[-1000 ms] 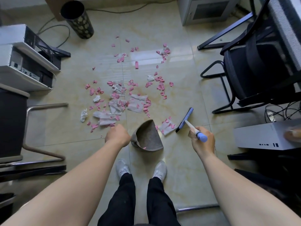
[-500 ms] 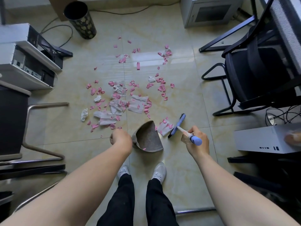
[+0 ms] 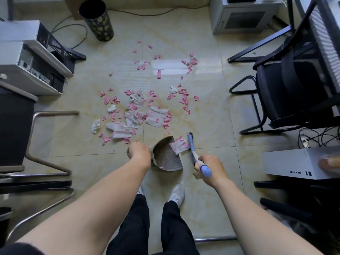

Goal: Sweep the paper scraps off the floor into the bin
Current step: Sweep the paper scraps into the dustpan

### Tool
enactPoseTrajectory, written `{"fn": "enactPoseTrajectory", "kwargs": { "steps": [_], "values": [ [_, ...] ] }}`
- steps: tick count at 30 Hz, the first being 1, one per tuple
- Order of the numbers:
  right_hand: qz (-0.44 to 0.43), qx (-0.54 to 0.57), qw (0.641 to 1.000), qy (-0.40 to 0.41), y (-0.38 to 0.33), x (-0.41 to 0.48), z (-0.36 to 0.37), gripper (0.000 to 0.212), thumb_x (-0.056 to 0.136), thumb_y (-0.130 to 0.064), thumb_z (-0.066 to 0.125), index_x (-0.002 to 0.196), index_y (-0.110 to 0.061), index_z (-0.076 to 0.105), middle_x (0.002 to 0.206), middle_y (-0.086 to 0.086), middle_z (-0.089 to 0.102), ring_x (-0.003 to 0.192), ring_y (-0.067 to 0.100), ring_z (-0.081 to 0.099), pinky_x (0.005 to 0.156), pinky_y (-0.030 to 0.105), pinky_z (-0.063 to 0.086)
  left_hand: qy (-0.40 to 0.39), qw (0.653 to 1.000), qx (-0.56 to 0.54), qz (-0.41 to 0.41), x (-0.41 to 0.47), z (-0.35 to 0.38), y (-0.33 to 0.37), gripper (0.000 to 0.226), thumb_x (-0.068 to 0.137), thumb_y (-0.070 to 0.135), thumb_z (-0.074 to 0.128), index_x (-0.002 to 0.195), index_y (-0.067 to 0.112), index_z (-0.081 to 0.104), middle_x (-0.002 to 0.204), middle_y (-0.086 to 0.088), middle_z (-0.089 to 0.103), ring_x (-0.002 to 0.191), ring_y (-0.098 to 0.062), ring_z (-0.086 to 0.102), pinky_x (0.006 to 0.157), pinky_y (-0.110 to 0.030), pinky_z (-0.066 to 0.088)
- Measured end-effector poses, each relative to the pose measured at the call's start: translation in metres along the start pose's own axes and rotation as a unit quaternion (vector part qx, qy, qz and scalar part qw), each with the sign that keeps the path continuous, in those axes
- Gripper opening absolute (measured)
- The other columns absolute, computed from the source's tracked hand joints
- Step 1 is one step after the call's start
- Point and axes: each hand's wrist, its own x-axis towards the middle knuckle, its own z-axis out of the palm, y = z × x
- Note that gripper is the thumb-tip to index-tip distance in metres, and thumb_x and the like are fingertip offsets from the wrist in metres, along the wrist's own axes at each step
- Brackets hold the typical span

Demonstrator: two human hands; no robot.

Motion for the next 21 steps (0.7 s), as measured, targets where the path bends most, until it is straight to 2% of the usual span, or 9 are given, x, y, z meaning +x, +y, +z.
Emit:
{"fn": "enactPoseTrajectory", "kwargs": {
  "steps": [2, 4, 6, 9, 11, 12, 14, 18, 21],
  "values": [
    [-0.021, -0.002, 1.0, -0.021, -0.005, -0.004, -0.004, 0.006, 0.079, -0.012, 0.061, 0.083, -0.011, 0.066, 0.087, 0.01, 0.073, 0.076, 0.035, 0.064, 0.065, 0.039, 0.057, 0.001, 1.0, 0.0, -0.003, -0.002, -0.001, -0.001, 0.035, 0.088, 0.012, 0.049, 0.116, 0.022, 0.066, 0.112, 0.002, 0.064, 0.103, -0.022, 0.061, 0.063, -0.025, 0.049],
    [-0.037, -0.003, 0.998, -0.05, -0.014, -0.009, -0.011, 0.013, 0.076, -0.014, 0.059, 0.084, -0.008, 0.066, 0.085, 0.013, 0.071, 0.07, 0.034, 0.059, 0.062, 0.038, 0.053, -0.003, 1.0, 0.001, -0.004, -0.005, 0.0, -0.005, 0.034, 0.088, 0.012, 0.049, 0.115, 0.022, 0.067, 0.11, 0.002, 0.064, 0.1, -0.021, 0.061, 0.061, -0.025, 0.048],
    [-0.041, 0.018, 0.996, -0.075, -0.022, -0.013, -0.021, 0.024, 0.068, -0.021, 0.053, 0.084, -0.009, 0.067, 0.084, 0.016, 0.071, 0.07, 0.037, 0.063, 0.061, 0.041, 0.055, -0.005, 1.0, 0.0, -0.008, -0.008, 0.003, -0.008, 0.033, 0.089, 0.012, 0.049, 0.115, 0.022, 0.067, 0.108, 0.002, 0.064, 0.098, -0.02, 0.061, 0.058, -0.025, 0.048],
    [-0.063, 0.013, 0.994, -0.085, -0.027, -0.016, -0.036, 0.02, 0.078, -0.016, 0.057, 0.088, -0.008, 0.071, 0.078, 0.016, 0.07, 0.06, 0.03, 0.057, 0.055, 0.035, 0.051, -0.003, 1.0, -0.011, -0.017, -0.008, 0.006, -0.011, 0.034, 0.092, 0.014, 0.047, 0.12, 0.021, 0.064, 0.116, 0.0, 0.062, 0.106, -0.021, 0.058, 0.066, -0.027, 0.052],
    [-0.081, 0.012, 0.993, -0.083, -0.028, -0.018, -0.046, 0.019, 0.085, -0.014, 0.059, 0.096, -0.005, 0.073, 0.084, 0.018, 0.07, 0.065, 0.033, 0.053, 0.058, 0.031, 0.045, -0.002, 1.0, -0.01, -0.019, -0.009, 0.007, -0.012, 0.035, 0.093, 0.014, 0.045, 0.122, 0.021, 0.063, 0.12, -0.001, 0.061, 0.11, -0.021, 0.057, 0.072, -0.028, 0.054],
    [-0.092, 0.013, 0.992, -0.08, -0.028, -0.019, -0.05, 0.019, 0.087, -0.015, 0.06, 0.098, -0.006, 0.073, 0.088, 0.019, 0.07, 0.074, 0.039, 0.057, 0.059, 0.032, 0.045, -0.001, 1.0, -0.009, -0.016, -0.01, 0.007, -0.013, 0.035, 0.093, 0.014, 0.045, 0.123, 0.021, 0.062, 0.121, -0.001, 0.062, 0.112, -0.02, 0.057, 0.075, -0.028, 0.054],
    [-0.101, 0.012, 0.992, -0.079, -0.032, -0.023, -0.057, 0.018, 0.091, -0.017, 0.061, 0.1, -0.011, 0.075, 0.089, 0.014, 0.072, 0.084, 0.036, 0.064, 0.062, 0.035, 0.05, 0.0, 1.0, -0.006, -0.01, -0.014, 0.006, -0.017, 0.035, 0.094, 0.013, 0.045, 0.124, 0.021, 0.062, 0.123, 0.0, 0.062, 0.115, -0.019, 0.056, 0.079, -0.028, 0.053],
    [-0.075, 0.031, 0.996, -0.038, -0.044, -0.02, -0.062, 0.013, 0.091, -0.022, 0.063, 0.093, -0.024, 0.076, 0.081, 0.001, 0.072, 0.069, 0.019, 0.061, 0.056, 0.024, 0.045, -0.017, 0.999, -0.037, -0.024, -0.015, 0.003, -0.026, 0.037, 0.092, 0.013, 0.047, 0.125, 0.02, 0.063, 0.126, 0.001, 0.059, 0.113, -0.019, 0.057, 0.071, -0.028, 0.054],
    [-0.055, 0.039, 0.998, -0.01, -0.055, -0.016, -0.059, 0.012, 0.09, -0.025, 0.062, 0.086, -0.02, 0.072, 0.08, 0.007, 0.07, 0.066, 0.019, 0.055, 0.057, 0.03, 0.043, -0.031, 0.996, -0.063, -0.048, -0.018, 0.003, -0.038, 0.036, 0.091, 0.014, 0.049, 0.124, 0.019, 0.064, 0.124, 0.002, 0.059, 0.108, -0.019, 0.061, 0.071, -0.027, 0.054]
  ]
}}
